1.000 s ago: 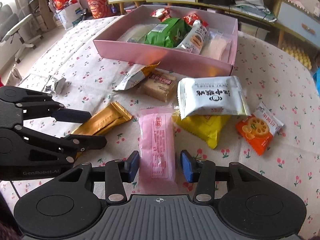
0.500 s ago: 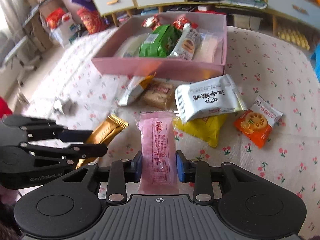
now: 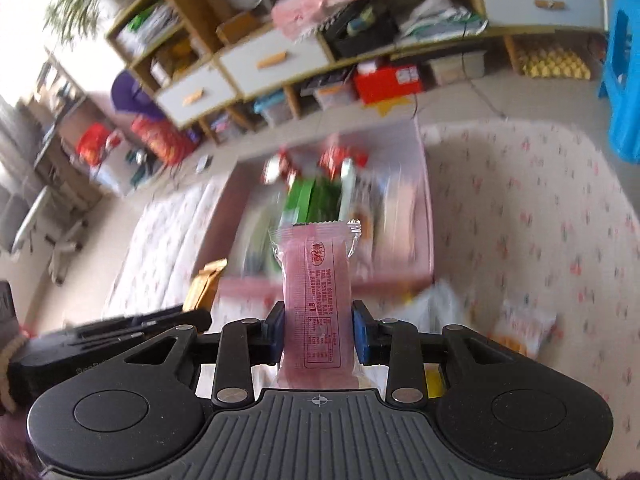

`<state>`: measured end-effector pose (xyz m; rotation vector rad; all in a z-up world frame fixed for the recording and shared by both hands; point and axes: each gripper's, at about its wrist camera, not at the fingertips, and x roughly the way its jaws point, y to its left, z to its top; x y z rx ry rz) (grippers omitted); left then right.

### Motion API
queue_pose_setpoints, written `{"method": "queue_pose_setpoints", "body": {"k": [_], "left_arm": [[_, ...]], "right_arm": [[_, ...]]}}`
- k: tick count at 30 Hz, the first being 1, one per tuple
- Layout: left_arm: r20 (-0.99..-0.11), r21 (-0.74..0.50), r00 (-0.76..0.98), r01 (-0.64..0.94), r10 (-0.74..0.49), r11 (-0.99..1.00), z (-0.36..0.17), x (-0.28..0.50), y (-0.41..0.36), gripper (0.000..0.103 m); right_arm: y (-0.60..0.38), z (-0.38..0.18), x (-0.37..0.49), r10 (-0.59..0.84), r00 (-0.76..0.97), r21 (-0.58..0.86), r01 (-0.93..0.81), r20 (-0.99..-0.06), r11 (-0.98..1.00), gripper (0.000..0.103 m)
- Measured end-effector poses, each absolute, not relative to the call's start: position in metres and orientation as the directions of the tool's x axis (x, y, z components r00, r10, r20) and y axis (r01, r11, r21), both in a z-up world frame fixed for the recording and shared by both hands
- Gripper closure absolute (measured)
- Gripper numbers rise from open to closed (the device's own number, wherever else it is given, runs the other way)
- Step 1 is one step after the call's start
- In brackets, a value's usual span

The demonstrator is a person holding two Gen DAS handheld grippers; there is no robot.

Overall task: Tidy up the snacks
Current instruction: 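Carry the gold bar and pink packet with both grippers over the pink box, then open both grippers to drop the gold bar and pink packet into the box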

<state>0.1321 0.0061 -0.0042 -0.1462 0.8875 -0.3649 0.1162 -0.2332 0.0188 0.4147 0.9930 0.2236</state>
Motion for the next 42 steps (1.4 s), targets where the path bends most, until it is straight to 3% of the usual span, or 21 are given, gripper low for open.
{"method": "queue_pose_setpoints", "body": {"k": [10, 17, 24, 32, 42], "left_arm": [[-0.697, -0.372, 0.591, 0.186, -0.406, 0.909, -0.023, 0.189, 0.002, 0.077], [-0.709, -0.344, 0.6, 0.163, -0.37, 0.925, -0.036, 0.205, 0.004, 0.077], [-0.685, -0.477, 0.576, 0.108, -0.446, 0.872, -0.051, 0.206, 0.024, 0.077], [-0.691, -0.461, 0.567, 0.134, -0.449, 0.878, -0.051, 0.205, 0.021, 0.076], [-0.69, -0.405, 0.583, 0.181, -0.43, 0.896, -0.041, 0.203, 0.013, 0.055]], "right_arm": [[-0.266, -0.011, 0.164, 0.375, 0.614, 0.542, 0.104, -0.694, 0.834, 0.072], [-0.27, -0.025, 0.178, 0.369, 0.615, 0.543, 0.117, -0.697, 0.832, 0.072], [-0.265, -0.036, 0.184, 0.353, 0.607, 0.527, 0.129, -0.712, 0.84, 0.071], [-0.264, -0.044, 0.185, 0.333, 0.59, 0.503, 0.147, -0.736, 0.852, 0.07], [-0.264, -0.038, 0.184, 0.34, 0.601, 0.512, 0.136, -0.723, 0.848, 0.053]]}}
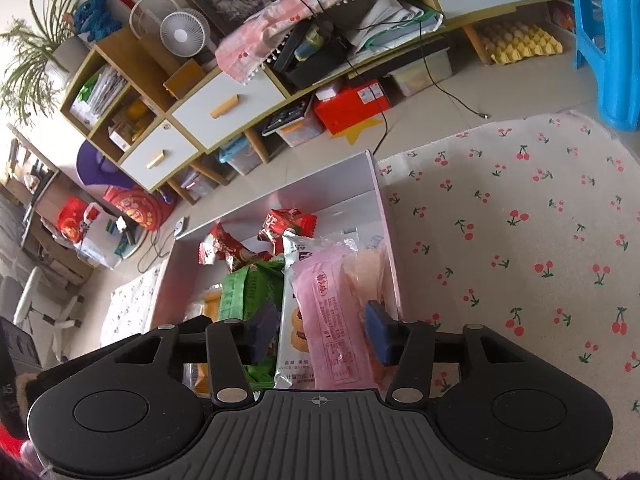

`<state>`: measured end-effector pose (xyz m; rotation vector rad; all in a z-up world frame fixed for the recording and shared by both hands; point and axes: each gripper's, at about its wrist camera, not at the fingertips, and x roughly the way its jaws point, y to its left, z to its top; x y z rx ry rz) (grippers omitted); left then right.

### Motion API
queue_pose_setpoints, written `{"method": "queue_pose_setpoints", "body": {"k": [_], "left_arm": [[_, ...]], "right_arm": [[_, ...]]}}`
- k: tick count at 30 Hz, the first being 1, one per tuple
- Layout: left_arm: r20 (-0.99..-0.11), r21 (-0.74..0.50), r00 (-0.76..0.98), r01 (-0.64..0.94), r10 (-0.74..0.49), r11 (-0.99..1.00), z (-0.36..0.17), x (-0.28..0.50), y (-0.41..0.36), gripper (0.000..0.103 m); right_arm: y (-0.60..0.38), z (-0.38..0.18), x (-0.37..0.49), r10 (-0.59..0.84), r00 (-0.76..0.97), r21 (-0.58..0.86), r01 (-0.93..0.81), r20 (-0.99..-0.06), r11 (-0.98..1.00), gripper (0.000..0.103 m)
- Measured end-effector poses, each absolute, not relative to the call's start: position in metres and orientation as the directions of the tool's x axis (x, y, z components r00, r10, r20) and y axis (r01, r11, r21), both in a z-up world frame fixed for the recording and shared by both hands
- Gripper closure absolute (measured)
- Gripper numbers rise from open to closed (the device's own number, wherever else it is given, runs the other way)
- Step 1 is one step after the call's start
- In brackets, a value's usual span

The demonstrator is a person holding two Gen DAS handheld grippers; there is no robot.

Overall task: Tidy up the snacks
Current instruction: 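Open both grippers to drop the gold bar and pink packet into the box, then move both grippers back from the box toward the remaining table snacks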

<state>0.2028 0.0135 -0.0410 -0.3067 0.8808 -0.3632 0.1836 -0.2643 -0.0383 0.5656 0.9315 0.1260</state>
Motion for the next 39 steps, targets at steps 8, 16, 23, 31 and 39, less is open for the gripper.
{"method": "queue_pose_setpoints", "body": {"k": [8, 16, 23, 31, 39], "left_arm": [[-0.691, -0.35, 0.589, 0.234, -0.419, 0.907, -0.032, 0.181, -0.002, 0.034], [-0.727, -0.165, 0.622, 0.25, -0.289, 0.954, -0.01, 0.135, -0.013, 0.012], [-0.764, -0.078, 0.613, 0.224, -0.203, 0.972, -0.005, 0.11, -0.012, 0.006], [-0.726, -0.073, 0.655, 0.227, -0.208, 0.971, -0.016, 0.082, -0.009, 0.003], [-0.734, -0.186, 0.609, 0.244, -0.3, 0.952, -0.033, 0.097, -0.011, 0.031]], "right_arm": [[-0.257, -0.016, 0.166, 0.327, 0.596, 0.475, 0.104, -0.733, 0.874, 0.03], [-0.245, 0.008, 0.131, 0.287, 0.56, 0.38, 0.054, -0.777, 0.924, 0.021], [-0.244, 0.012, 0.107, 0.271, 0.547, 0.356, 0.053, -0.792, 0.933, 0.02], [-0.252, -0.013, 0.087, 0.236, 0.521, 0.312, 0.061, -0.82, 0.948, 0.014], [-0.268, -0.034, 0.095, 0.227, 0.487, 0.343, 0.163, -0.844, 0.925, 0.014]]}}
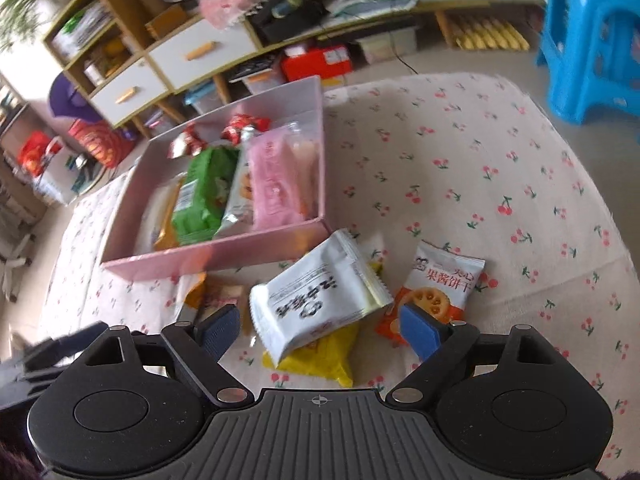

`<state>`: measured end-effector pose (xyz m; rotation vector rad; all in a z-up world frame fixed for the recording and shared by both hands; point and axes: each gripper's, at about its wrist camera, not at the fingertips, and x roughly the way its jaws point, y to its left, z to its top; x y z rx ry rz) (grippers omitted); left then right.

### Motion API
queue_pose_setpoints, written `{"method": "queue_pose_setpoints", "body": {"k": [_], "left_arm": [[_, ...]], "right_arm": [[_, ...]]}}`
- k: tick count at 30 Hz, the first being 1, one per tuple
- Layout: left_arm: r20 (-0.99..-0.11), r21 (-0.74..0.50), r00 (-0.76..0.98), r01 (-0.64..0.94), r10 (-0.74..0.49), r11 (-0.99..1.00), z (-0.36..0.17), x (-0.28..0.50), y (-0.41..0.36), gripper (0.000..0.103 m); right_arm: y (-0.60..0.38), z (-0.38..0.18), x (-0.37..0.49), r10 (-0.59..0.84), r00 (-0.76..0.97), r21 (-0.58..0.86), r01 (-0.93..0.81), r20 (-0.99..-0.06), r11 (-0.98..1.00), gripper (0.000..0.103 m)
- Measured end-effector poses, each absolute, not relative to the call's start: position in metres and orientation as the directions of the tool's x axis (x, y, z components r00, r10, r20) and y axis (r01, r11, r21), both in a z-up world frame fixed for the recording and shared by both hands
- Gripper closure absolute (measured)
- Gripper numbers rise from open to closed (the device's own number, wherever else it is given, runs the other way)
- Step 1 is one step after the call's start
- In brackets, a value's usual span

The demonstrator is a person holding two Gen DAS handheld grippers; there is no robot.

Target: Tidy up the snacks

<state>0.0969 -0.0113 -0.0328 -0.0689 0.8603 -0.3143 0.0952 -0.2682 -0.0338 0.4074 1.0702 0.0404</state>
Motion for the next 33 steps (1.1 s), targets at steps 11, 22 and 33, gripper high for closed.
{"method": "queue_pose_setpoints", "body": {"k": [11, 22, 33], "left_arm": [[-0.761, -0.282, 0.528, 0.253, -0.376, 0.926, -0.055, 0.111, -0.028, 0.062], [-0.782, -0.154, 0.535, 0.332, -0.32, 0.931, -0.05, 0.099, -0.034, 0.075], [-0.802, -0.055, 0.532, 0.386, -0.271, 0.921, -0.044, 0.077, -0.025, 0.075]], "right_arm": [[-0.289, -0.047, 0.114, 0.253, 0.511, 0.411, 0.224, -0.822, 0.884, 0.046], [-0.304, -0.057, 0.106, 0.324, 0.488, 0.493, 0.269, -0.81, 0.828, 0.093], [-0.286, -0.053, 0.079, 0.376, 0.406, 0.481, 0.195, -0.833, 0.855, 0.097]]}}
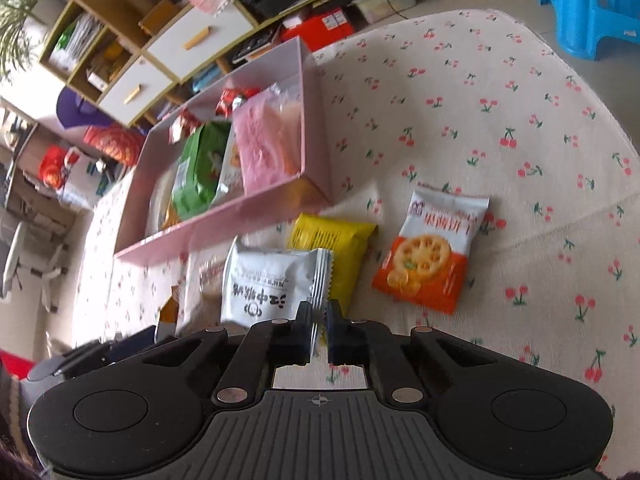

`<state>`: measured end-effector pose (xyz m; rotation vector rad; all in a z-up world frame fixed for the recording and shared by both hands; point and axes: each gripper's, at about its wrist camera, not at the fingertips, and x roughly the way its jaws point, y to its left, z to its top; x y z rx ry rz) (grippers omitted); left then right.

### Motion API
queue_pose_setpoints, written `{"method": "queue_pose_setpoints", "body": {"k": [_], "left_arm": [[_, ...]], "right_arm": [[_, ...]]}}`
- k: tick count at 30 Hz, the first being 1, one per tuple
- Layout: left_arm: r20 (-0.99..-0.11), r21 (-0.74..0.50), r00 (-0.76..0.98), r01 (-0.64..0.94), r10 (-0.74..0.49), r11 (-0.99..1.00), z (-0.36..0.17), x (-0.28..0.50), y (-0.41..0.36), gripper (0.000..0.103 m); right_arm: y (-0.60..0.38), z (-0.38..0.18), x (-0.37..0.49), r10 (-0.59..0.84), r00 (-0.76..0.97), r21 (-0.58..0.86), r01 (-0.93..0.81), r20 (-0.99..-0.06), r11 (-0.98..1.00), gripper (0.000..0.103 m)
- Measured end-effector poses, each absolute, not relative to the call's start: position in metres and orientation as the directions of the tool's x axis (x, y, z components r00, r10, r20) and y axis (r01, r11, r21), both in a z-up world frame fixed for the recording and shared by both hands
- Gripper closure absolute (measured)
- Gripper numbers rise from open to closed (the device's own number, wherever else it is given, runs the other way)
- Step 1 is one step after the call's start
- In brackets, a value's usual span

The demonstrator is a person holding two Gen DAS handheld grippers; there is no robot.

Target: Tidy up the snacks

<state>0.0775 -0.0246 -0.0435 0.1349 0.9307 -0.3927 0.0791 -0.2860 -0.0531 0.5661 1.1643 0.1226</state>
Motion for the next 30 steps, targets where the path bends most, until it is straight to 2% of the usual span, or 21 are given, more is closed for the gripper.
{"method": "queue_pose_setpoints", "body": {"k": [9, 10, 12, 13, 14, 16, 18, 21, 30], "left_arm": [[-0.81, 0.049, 0.546, 0.428, -0.215, 0.902, -0.043, 0.055, -0.019, 0.074], [-0.81, 0.047, 0.544, 0.433, -0.219, 0.9, -0.043, 0.054, -0.018, 0.073], [-0.807, 0.029, 0.54, 0.443, -0.241, 0.896, -0.043, 0.052, -0.016, 0.071], [-0.802, 0.017, 0.539, 0.449, -0.256, 0.893, -0.043, 0.051, -0.014, 0.069], [-0.799, 0.005, 0.538, 0.453, -0.269, 0.892, -0.043, 0.05, -0.013, 0.062], [-0.788, -0.007, 0.549, 0.447, -0.28, 0.894, -0.042, 0.047, -0.009, 0.051], [-0.774, -0.017, 0.559, 0.453, -0.299, 0.891, -0.042, 0.045, -0.006, 0.046], [-0.765, -0.027, 0.563, 0.454, -0.311, 0.89, -0.045, 0.043, -0.002, 0.041], [-0.774, -0.024, 0.552, 0.462, -0.309, 0.886, -0.06, 0.05, -0.001, 0.042]], "right_arm": [[-0.257, -0.05, 0.058, 0.43, 0.332, 0.483, 0.094, -0.839, 0.87, 0.099], [-0.255, -0.047, 0.057, 0.432, 0.334, 0.481, 0.074, -0.837, 0.874, 0.093], [-0.252, -0.04, 0.053, 0.42, 0.365, 0.461, 0.03, -0.831, 0.887, 0.091], [-0.25, -0.036, 0.052, 0.404, 0.383, 0.439, 0.003, -0.831, 0.899, 0.086], [-0.247, -0.03, 0.051, 0.379, 0.409, 0.399, -0.039, -0.83, 0.916, 0.082], [-0.241, -0.024, 0.046, 0.333, 0.46, 0.321, -0.107, -0.823, 0.941, 0.054], [-0.231, -0.021, 0.042, 0.301, 0.502, 0.239, -0.185, -0.811, 0.953, 0.043], [-0.216, -0.023, 0.04, 0.282, 0.53, 0.141, -0.29, -0.8, 0.947, 0.043], [-0.18, -0.043, 0.044, 0.209, 0.558, -0.07, -0.437, -0.803, 0.897, 0.043]]}}
